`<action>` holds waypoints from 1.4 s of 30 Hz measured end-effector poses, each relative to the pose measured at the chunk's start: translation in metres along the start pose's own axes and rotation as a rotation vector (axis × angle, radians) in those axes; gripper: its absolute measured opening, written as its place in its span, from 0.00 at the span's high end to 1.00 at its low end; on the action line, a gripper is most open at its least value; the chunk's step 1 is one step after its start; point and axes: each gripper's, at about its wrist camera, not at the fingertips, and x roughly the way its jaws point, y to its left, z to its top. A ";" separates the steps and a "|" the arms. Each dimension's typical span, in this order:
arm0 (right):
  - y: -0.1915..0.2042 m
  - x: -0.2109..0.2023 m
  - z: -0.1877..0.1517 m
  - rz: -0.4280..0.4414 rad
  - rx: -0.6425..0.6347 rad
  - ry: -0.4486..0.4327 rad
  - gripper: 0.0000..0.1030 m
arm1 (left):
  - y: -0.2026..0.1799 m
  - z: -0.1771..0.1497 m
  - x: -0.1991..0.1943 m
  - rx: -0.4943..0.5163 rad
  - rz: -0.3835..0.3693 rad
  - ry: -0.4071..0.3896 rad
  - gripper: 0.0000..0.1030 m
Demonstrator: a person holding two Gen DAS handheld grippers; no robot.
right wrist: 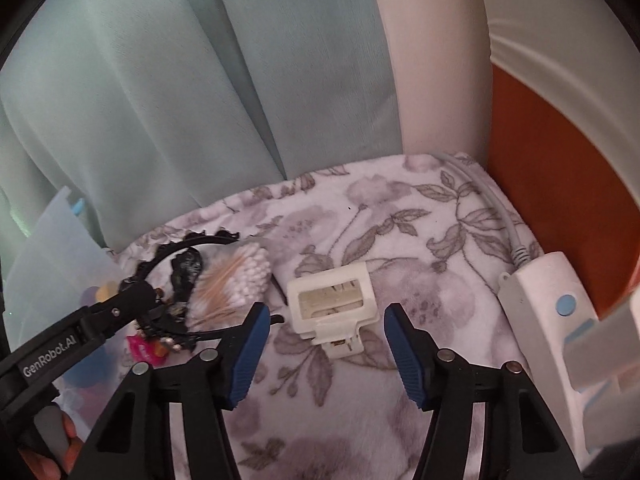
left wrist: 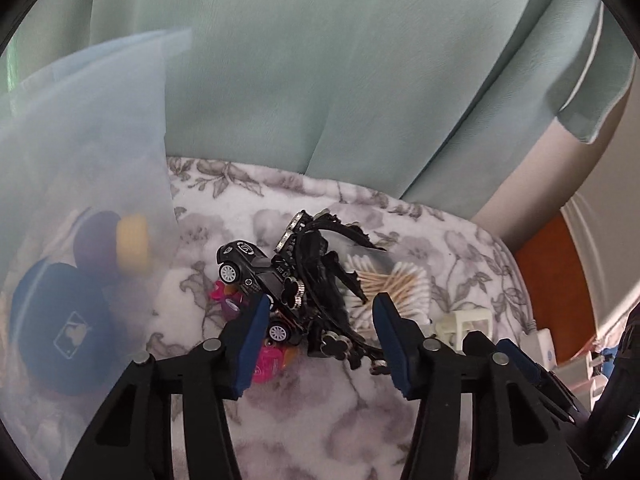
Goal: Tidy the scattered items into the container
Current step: 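Grasp the black beaded headband with left gripper while right grasps white plastic clip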
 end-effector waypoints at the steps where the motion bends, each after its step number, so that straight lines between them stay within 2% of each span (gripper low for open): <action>1: -0.001 0.003 0.000 -0.002 0.001 0.003 0.40 | 0.000 0.000 0.001 0.002 0.003 -0.005 0.48; 13: -0.001 0.026 -0.003 -0.017 -0.013 0.007 0.44 | 0.015 -0.004 0.021 -0.018 0.050 -0.017 0.68; 30: -0.002 0.022 0.000 -0.022 0.011 0.006 0.45 | 0.017 -0.005 0.010 -0.031 0.036 -0.029 0.73; 35: -0.001 0.006 -0.010 -0.017 0.027 0.008 0.45 | 0.015 -0.007 -0.001 -0.023 0.035 -0.027 0.83; 42: 0.002 -0.018 -0.019 -0.010 0.047 0.003 0.45 | 0.007 -0.011 -0.024 -0.004 0.027 -0.030 0.85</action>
